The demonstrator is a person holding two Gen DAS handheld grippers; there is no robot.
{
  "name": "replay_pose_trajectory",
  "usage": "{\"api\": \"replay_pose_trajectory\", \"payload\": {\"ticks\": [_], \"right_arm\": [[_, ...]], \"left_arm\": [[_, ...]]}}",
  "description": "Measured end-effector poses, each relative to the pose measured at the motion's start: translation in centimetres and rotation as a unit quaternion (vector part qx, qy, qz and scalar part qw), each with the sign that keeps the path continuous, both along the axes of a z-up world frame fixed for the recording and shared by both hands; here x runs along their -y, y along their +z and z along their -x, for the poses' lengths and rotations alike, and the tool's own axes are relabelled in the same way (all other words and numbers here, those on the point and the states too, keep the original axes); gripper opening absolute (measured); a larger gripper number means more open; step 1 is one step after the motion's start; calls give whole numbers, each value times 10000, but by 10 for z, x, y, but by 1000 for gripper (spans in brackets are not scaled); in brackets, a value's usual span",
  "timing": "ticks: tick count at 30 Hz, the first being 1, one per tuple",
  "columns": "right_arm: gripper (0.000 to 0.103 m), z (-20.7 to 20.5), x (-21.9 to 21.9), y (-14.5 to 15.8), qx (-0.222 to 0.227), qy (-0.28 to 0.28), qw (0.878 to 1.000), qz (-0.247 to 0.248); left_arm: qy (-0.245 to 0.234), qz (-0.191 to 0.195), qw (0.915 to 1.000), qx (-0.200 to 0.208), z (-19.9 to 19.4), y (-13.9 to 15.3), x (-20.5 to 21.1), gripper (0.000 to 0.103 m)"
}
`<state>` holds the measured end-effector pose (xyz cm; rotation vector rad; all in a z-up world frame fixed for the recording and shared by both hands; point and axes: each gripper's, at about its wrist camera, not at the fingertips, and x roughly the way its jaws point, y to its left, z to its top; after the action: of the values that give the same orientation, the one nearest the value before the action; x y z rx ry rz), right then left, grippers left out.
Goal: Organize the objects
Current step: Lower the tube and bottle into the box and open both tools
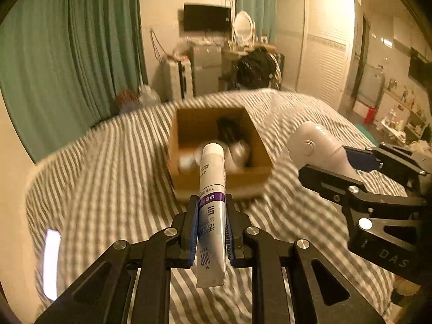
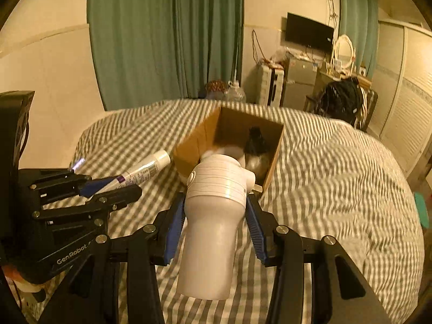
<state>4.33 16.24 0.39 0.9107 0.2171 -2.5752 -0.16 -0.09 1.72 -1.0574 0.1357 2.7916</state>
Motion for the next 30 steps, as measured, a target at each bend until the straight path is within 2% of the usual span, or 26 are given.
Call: {"api": "replay_pose_trajectory", "payload": {"ticks": [7,14,19,22,25,30], "right_arm": [[44,48,6,43,-424,98,9988,208],[44,128,12,53,-338,-48,9983,467],[44,188,13,41,-124,-200,9972,705],[44,222,15,27,17,-302,9961,827],[44,253,21,3,205,-402,9955,830],[44,268,19,-46,497,-623,9946,671]], "left_arm": [[62,-95,9994,-321,62,26,3,17],[144,-136,9991,-362,150,29,3,17],[118,-280,9993,-229,203,9,5,17],[-21,-303,9995,-4,226,-21,7,17],[-125,-226,9993,261,232,-50,6,17],[-136,-315,9977,583,243,-83,5,17]]}}
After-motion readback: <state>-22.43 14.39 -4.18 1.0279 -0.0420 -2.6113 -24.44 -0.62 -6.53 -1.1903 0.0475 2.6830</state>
